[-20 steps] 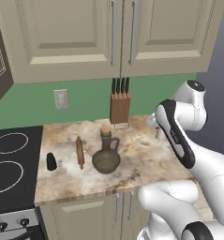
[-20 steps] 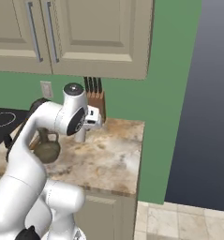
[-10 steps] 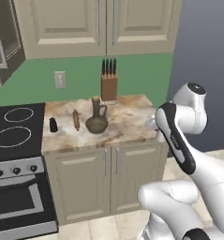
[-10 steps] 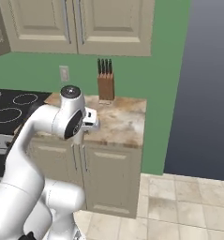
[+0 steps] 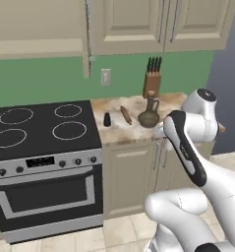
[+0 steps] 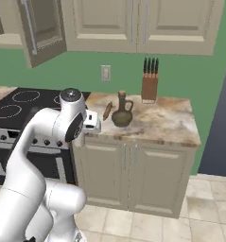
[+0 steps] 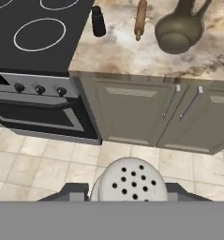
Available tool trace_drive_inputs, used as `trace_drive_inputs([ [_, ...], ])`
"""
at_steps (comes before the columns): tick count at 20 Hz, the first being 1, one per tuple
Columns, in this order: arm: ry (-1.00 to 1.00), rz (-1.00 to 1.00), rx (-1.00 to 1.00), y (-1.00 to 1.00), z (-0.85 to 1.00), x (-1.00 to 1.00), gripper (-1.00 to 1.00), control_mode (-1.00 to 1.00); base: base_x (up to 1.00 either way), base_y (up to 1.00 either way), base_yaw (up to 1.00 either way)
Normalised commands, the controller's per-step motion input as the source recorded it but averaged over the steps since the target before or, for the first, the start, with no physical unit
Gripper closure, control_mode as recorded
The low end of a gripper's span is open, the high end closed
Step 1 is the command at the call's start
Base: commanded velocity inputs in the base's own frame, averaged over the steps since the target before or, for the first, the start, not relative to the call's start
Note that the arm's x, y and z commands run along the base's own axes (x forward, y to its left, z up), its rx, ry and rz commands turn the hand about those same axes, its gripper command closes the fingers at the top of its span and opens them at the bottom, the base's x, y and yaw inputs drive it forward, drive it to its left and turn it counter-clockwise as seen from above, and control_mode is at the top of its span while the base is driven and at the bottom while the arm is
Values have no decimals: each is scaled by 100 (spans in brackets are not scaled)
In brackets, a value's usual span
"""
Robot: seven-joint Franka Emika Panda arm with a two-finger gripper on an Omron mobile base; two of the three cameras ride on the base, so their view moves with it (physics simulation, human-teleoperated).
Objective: There are various items on the counter. Only move the condiments/shakers into the cabinet.
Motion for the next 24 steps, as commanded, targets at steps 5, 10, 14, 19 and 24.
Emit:
trace_drive_inputs([
  [5,0,0,0,0,0,0,100,100,3,100,0],
  [10,0,0,0,0,0,0,100,100,24,90,0],
  [14,0,0,0,0,0,0,100,100,48,62,0],
  [19,0,0,0,0,0,0,100,100,66,55,0],
  [24,0,0,0,0,0,0,100,100,73,40,0],
])
